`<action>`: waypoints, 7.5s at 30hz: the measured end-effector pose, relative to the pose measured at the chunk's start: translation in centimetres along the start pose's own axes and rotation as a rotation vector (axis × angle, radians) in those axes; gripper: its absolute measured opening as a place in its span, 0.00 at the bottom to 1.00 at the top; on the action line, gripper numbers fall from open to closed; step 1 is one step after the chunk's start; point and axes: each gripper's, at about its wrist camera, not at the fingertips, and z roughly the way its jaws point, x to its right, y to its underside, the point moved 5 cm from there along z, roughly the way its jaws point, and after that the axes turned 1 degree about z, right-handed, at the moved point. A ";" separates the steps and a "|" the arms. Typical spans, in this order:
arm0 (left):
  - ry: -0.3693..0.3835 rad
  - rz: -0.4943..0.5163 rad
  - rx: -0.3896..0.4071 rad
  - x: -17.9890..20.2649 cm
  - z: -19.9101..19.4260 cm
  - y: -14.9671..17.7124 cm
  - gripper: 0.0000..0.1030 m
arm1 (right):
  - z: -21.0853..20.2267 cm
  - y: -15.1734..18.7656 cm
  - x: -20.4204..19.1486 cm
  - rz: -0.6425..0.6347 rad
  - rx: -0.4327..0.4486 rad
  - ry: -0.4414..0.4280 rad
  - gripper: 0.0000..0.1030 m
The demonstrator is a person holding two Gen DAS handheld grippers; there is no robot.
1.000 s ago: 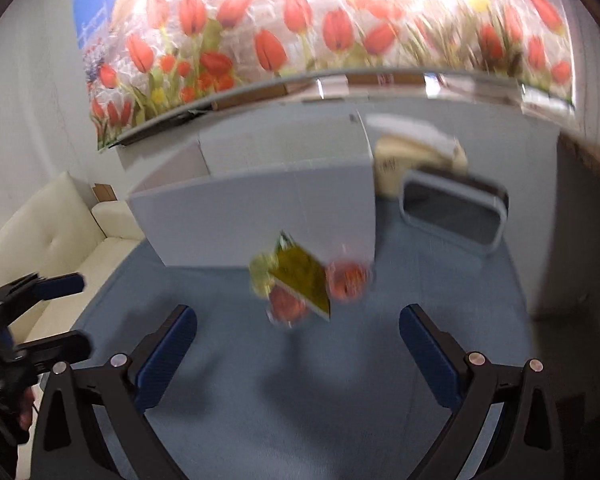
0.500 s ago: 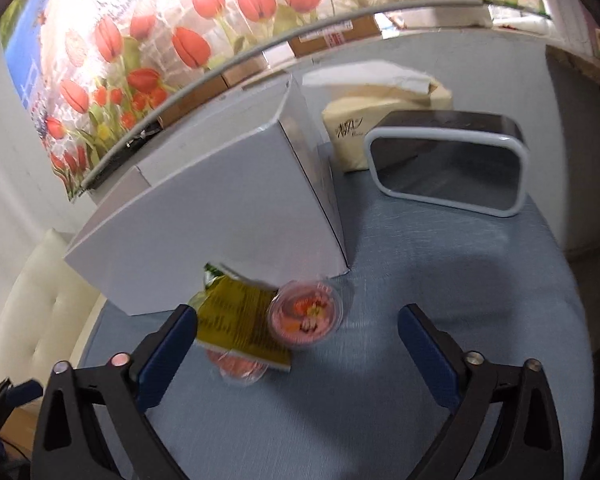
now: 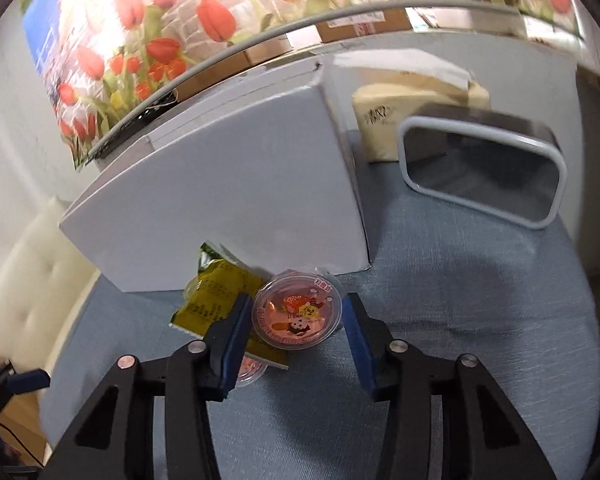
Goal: Organize snacks
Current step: 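Grasp a red jelly cup with the left gripper while the right holds the pink cup, then carry the red cup in the left gripper and pink cup in the right toward the white box, then drop the red and pink jelly cups into the white box, opening both grippers, then grasp the yellow snack pouch with the right gripper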
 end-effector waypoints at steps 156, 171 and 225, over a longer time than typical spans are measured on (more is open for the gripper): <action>-0.078 -0.015 0.007 -8.1 -5.0 9.8 0.34 | -10.7 6.5 -13.1 -0.142 0.088 -0.164 0.49; -0.024 0.042 0.190 -6.2 -7.4 -3.0 0.34 | -11.2 2.3 -13.3 -0.180 0.143 -0.134 0.49; 0.017 -0.021 0.080 -3.4 0.5 -4.0 1.00 | 1.8 -0.9 -3.3 -0.017 -0.017 0.038 0.85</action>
